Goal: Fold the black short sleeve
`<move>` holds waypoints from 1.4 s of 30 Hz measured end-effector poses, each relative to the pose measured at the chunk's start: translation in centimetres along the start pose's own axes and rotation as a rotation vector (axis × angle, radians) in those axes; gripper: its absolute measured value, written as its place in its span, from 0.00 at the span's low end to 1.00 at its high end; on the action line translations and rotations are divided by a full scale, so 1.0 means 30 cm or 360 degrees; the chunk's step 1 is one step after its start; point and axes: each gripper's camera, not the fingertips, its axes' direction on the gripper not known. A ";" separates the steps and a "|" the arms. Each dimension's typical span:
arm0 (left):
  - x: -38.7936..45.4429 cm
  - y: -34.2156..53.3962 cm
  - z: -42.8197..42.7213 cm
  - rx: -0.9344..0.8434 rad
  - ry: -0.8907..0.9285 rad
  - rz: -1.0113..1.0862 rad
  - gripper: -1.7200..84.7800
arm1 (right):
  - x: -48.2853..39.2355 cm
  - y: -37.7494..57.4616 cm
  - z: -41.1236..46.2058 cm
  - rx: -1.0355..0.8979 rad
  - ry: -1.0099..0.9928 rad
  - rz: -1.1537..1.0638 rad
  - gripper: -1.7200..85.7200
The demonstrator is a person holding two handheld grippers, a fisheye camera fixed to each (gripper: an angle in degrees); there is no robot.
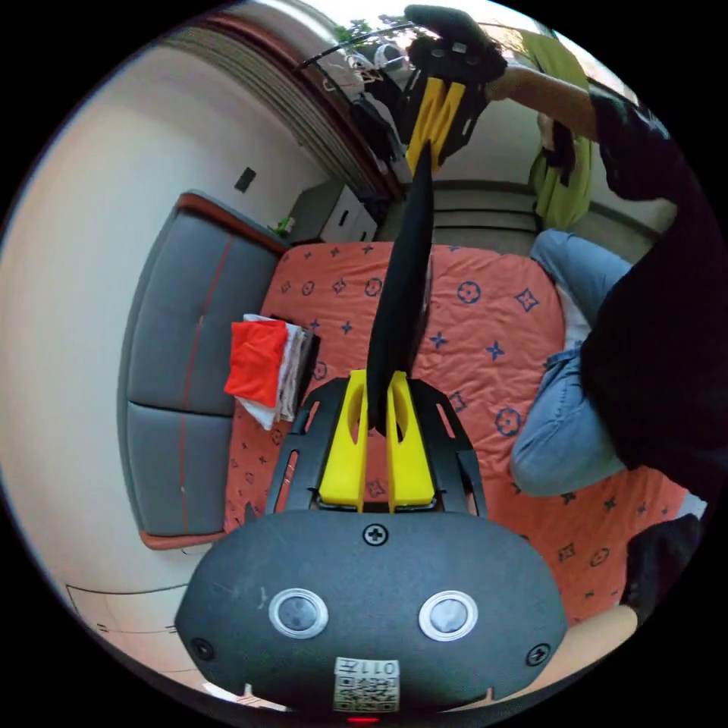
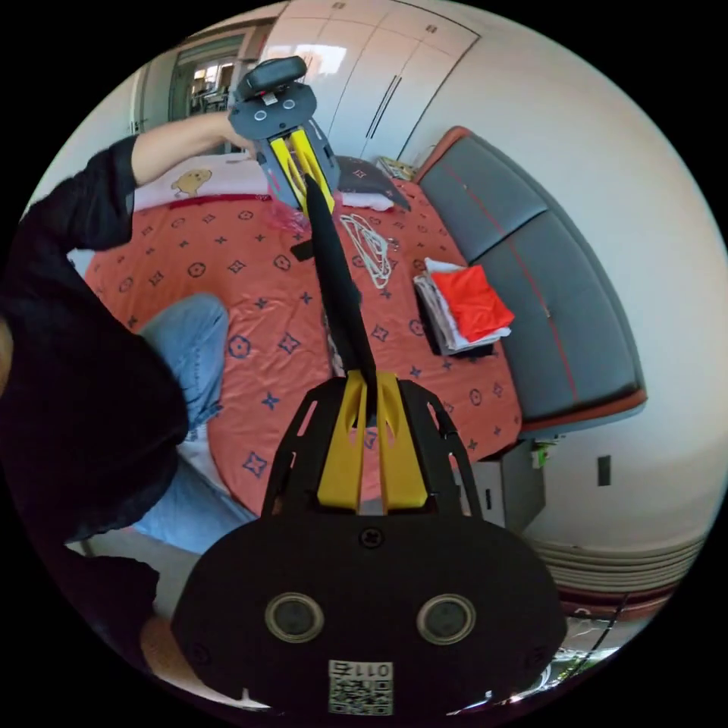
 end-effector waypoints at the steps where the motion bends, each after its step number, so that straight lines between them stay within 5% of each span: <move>1: 0.028 -0.019 0.019 0.0013 -0.0129 0.0046 0.05 | -0.050 0.051 0.045 0.0014 0.0102 -0.0045 0.06; 5: 0.175 -0.058 0.247 0.0045 -0.0516 0.0200 0.05 | -0.301 0.240 0.400 -0.0078 0.0655 -0.0215 0.06; 8: 0.270 -0.073 0.520 -0.0026 -0.0398 0.0079 0.04 | -0.503 0.376 0.767 -0.0192 0.0926 -0.0232 0.07; 14: 0.383 -0.016 0.919 -0.0473 0.0317 -0.0269 0.04 | -0.717 0.582 1.300 -0.0625 0.0171 0.0270 0.10; 19: 0.202 0.059 0.860 -0.0476 0.0605 -0.0518 0.03 | -0.593 0.733 1.257 -0.0490 -0.0192 0.0528 0.08; 23: 0.034 0.132 0.800 -0.0139 0.1083 -0.0968 0.02 | -0.446 0.943 1.212 -0.0152 -0.0316 0.1086 0.03; 26: -0.035 0.134 0.744 0.0324 0.1155 -0.1367 0.02 | -0.404 1.123 1.240 0.0318 -0.0554 0.1450 0.02; 30: -0.077 0.059 0.775 0.0754 0.1152 -0.1840 0.02 | -0.423 1.276 1.357 0.0535 -0.0528 0.1739 0.02; 35: -0.182 -0.266 0.975 0.0585 0.1044 -0.2166 0.02 | -0.517 1.364 1.562 0.0318 -0.0348 0.1591 0.02; 42: -0.403 -0.723 1.134 0.0062 0.0848 -0.1822 0.02 | -0.561 1.446 1.720 0.0285 -0.0280 0.1436 0.02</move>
